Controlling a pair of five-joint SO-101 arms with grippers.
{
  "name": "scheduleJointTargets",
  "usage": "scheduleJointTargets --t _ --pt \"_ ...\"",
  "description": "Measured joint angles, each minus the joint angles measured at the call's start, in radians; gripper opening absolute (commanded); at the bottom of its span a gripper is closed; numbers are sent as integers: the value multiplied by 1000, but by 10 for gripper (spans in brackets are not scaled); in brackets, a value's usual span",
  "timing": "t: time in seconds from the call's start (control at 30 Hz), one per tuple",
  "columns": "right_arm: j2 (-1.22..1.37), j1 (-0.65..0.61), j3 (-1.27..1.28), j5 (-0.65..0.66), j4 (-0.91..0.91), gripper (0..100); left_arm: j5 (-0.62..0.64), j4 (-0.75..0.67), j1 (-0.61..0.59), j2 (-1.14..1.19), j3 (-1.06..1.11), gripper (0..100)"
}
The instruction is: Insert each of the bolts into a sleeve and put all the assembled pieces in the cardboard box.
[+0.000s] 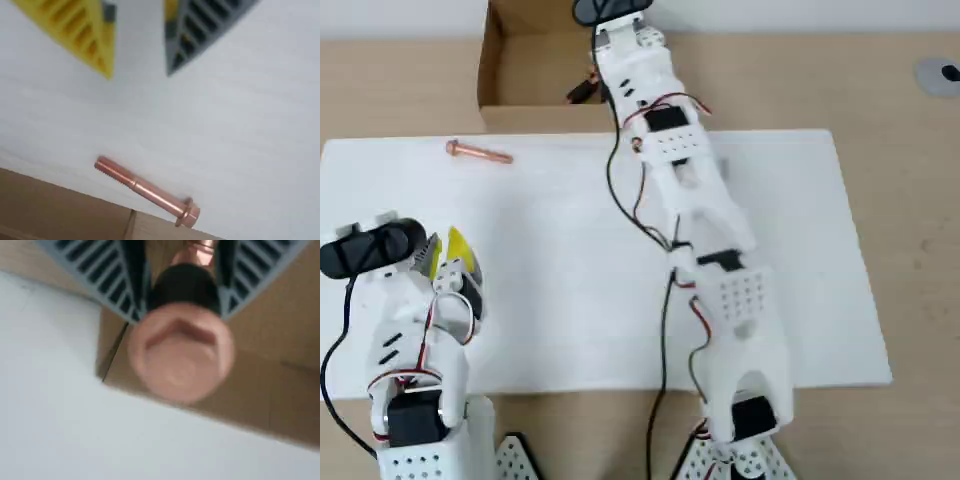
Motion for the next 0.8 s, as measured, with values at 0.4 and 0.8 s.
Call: scheduleJointTargets --t 0.4,0.8 --pt "302 21 -358 -107 215 9 0 57 0 0 0 83" --pt "354 29 -535 -117 516 9 0 75 0 0 0 83"
